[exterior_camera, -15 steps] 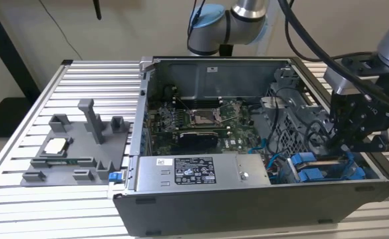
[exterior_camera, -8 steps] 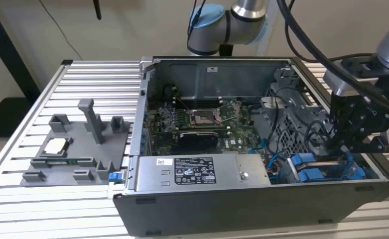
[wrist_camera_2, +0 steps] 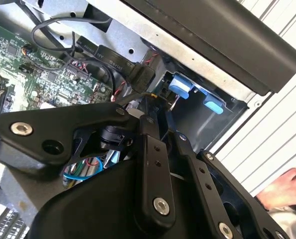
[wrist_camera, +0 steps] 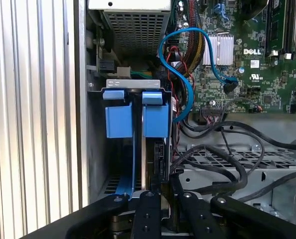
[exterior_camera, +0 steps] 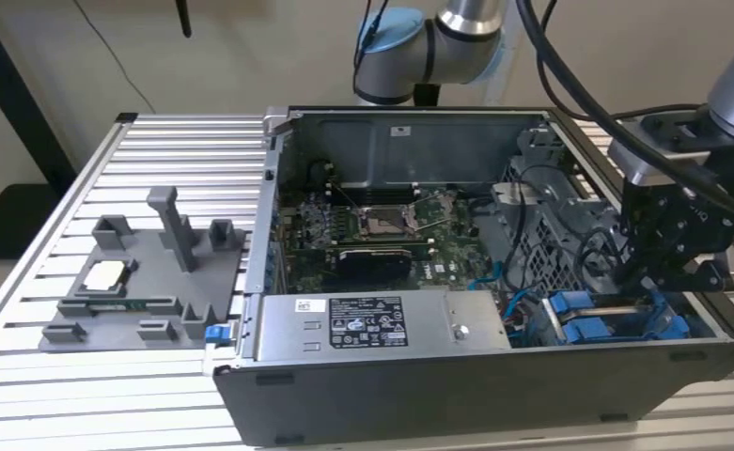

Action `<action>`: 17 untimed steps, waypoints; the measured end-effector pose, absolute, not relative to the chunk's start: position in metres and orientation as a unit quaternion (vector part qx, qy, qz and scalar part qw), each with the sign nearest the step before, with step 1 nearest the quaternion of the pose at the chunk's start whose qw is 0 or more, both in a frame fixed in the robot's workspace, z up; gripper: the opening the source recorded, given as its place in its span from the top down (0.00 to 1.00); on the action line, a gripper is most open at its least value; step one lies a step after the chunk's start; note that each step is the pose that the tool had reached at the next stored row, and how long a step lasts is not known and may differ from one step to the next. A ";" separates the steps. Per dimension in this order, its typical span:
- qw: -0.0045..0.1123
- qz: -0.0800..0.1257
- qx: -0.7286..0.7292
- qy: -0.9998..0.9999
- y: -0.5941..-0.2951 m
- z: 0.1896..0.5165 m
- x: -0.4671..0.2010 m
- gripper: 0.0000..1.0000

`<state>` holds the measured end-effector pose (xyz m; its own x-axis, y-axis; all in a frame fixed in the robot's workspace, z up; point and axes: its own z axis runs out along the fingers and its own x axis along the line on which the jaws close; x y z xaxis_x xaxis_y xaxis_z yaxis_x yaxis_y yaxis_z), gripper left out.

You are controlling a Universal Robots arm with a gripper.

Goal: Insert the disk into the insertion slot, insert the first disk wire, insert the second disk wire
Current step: 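Insert the first disk wire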

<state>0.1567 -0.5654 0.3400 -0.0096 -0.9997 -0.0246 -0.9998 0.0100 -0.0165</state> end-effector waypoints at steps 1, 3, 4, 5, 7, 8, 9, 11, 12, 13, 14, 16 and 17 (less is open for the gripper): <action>0.015 0.003 -0.704 0.710 -0.565 0.340 0.157 0.81; 0.015 0.003 -0.704 0.710 -0.565 0.340 0.157 0.81; 0.015 0.003 -0.704 0.710 -0.565 0.340 0.157 0.81; 0.015 0.003 -0.704 0.710 -0.565 0.339 0.157 0.81; 0.015 0.003 -0.704 0.710 -0.565 0.339 0.157 0.81; 0.015 0.003 -0.704 0.710 -0.565 0.339 0.157 0.81; 0.015 0.003 -0.704 0.710 -0.565 0.339 0.157 0.81; 0.015 0.003 -0.704 0.710 -0.565 0.339 0.157 0.81; 0.015 0.003 -0.704 0.710 -0.565 0.339 0.157 0.81; 0.015 0.003 -0.704 0.710 -0.565 0.339 0.157 0.81; 0.015 0.003 -0.704 0.710 -0.565 0.339 0.157 0.81; 0.015 0.003 -0.704 0.710 -0.565 0.339 0.157 0.81; 0.015 0.003 -0.704 0.710 -0.565 0.339 0.157 0.81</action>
